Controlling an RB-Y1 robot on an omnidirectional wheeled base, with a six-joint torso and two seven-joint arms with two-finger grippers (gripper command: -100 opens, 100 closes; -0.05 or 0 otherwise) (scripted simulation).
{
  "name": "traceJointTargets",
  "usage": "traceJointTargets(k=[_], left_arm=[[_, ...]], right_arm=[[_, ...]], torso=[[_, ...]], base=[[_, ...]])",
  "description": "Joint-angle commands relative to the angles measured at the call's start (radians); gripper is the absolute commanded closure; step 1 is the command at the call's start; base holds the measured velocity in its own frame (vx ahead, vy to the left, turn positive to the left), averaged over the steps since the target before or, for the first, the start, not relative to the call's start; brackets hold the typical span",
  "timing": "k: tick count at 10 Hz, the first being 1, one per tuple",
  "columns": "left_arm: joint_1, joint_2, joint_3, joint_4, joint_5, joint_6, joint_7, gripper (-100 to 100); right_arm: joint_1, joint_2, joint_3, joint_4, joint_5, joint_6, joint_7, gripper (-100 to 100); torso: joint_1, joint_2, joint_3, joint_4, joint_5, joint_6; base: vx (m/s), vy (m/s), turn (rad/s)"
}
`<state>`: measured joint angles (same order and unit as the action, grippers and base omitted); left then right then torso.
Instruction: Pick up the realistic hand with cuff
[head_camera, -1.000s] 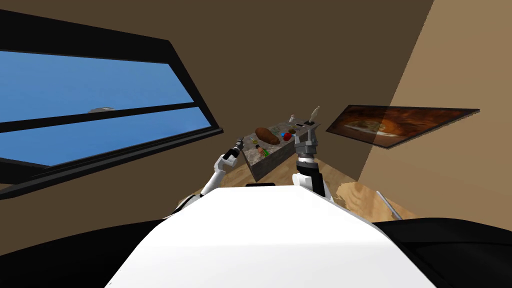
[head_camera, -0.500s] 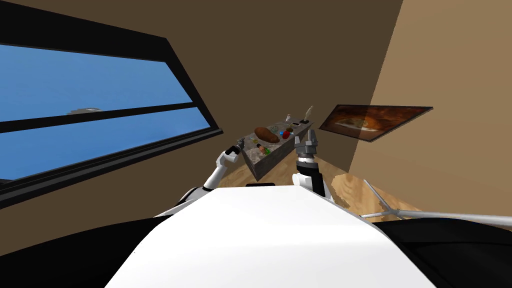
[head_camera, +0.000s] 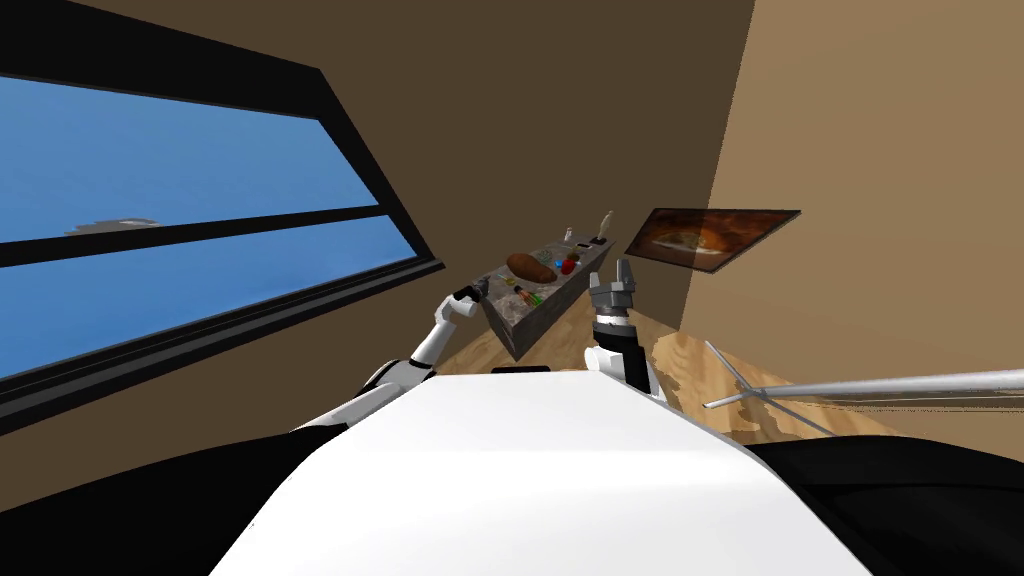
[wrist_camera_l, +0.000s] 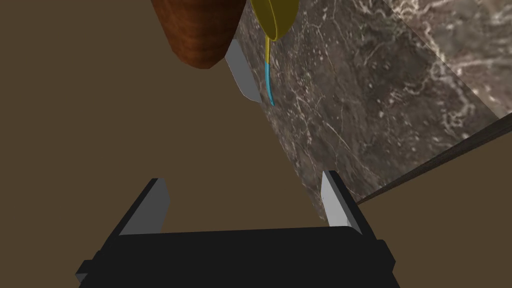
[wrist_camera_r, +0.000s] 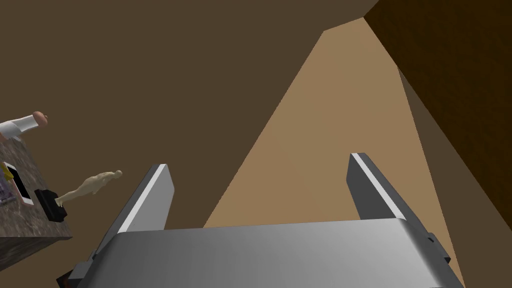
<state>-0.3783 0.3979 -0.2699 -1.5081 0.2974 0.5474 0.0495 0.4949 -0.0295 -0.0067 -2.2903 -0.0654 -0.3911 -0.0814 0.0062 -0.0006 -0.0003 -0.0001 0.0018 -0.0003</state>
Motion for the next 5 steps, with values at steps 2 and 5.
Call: traceJointTargets(k=[2, 5], left_arm=[[-0.061, -0.003, -0.004, 0.07, 0.021, 0.068, -0.002, -100], [-0.103, -0.003, -0.006, 0.118, 0.04, 0.112, -0.004, -100]], right_arm=[[0.0, 0.0, 0.0, 0.0, 0.0, 0.0, 0.0, 0], [0.0, 0.0, 0.0, 0.0, 0.0, 0.0, 0.0, 0]], torso=[[-0.001, -0.001, 0.0, 0.0, 0.0, -0.001], [-0.001, -0.001, 0.0, 0.0, 0.0, 0.0]], base=[[-0.036, 0.085, -0.17], [-0.038, 0.081, -0.157]])
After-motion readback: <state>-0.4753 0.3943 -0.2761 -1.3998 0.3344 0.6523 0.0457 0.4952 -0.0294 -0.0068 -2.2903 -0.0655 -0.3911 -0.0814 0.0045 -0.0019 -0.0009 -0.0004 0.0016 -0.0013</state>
